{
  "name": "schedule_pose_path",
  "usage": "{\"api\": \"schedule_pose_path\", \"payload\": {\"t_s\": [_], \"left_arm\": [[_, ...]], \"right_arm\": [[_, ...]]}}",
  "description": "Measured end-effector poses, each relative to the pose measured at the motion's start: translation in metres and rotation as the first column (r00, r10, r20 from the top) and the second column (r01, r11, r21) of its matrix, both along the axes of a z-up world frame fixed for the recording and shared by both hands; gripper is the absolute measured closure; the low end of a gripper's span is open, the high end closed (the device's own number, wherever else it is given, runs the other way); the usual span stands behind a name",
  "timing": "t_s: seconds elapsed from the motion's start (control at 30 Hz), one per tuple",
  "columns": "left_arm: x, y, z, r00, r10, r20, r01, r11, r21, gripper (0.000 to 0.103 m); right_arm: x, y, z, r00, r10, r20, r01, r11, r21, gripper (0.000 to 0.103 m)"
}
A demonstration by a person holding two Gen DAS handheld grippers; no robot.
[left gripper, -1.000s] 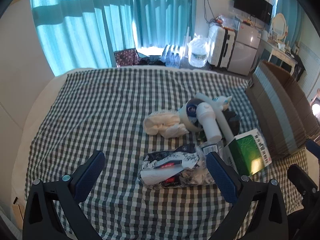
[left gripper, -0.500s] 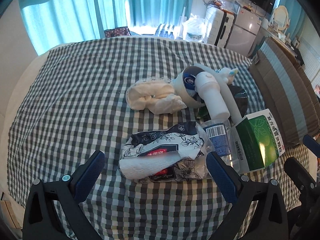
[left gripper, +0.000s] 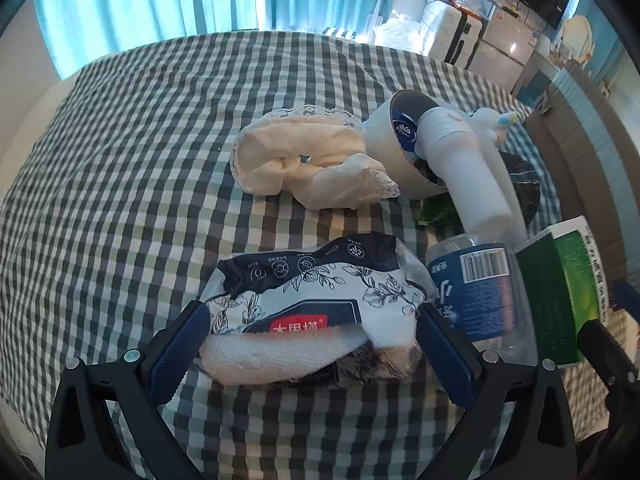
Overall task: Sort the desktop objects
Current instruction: 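Close left tool on tissue pack while right tool closes on medicine box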
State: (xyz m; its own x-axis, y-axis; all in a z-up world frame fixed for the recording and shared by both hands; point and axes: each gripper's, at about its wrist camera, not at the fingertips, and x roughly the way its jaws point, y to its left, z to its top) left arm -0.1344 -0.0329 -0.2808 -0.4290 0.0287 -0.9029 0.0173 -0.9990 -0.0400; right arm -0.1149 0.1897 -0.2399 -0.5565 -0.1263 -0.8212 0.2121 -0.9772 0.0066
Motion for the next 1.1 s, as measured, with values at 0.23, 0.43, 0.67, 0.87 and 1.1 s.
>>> {"api": "schedule_pose_path", "payload": {"t_s": [0.23, 0.43, 0.67, 0.87, 1.1], "left_arm": [[-0.008, 0.004, -0.018, 1.0, 0.006, -0.004, -0.006, 0.998, -0.061, 0.0], [-0.026, -0.018, -0.041, 0.996, 0.077, 0.052, -0.08, 0.995, 0.062, 0.0], [-0.025, -0.016, -0.043, 0.996, 0.075, 0.04, -0.077, 0.996, 0.042, 0.0], [-0.019, -0.006, -0.035, 0.999, 0.041, 0.016, -0.041, 0.999, 0.017, 0.016], [-0.009, 0.001, -0.019, 0.999, -0.015, -0.048, 0.014, 1.0, -0.011, 0.054]], "right_arm": [[-0.014, -0.003, -0.016, 1.0, 0.003, 0.028, -0.004, 1.0, 0.008, 0.0], [-0.022, -0.004, -0.032, 0.999, -0.01, 0.049, 0.009, 0.999, 0.03, 0.0], [-0.019, 0.0, -0.038, 0.998, -0.012, 0.059, 0.012, 1.0, 0.004, 0.0], [-0.015, -0.007, -0.037, 0.998, 0.011, 0.068, -0.011, 1.0, 0.001, 0.026], [-0.01, -0.002, -0.035, 0.996, 0.026, 0.084, -0.021, 0.998, -0.059, 0.027]]}}
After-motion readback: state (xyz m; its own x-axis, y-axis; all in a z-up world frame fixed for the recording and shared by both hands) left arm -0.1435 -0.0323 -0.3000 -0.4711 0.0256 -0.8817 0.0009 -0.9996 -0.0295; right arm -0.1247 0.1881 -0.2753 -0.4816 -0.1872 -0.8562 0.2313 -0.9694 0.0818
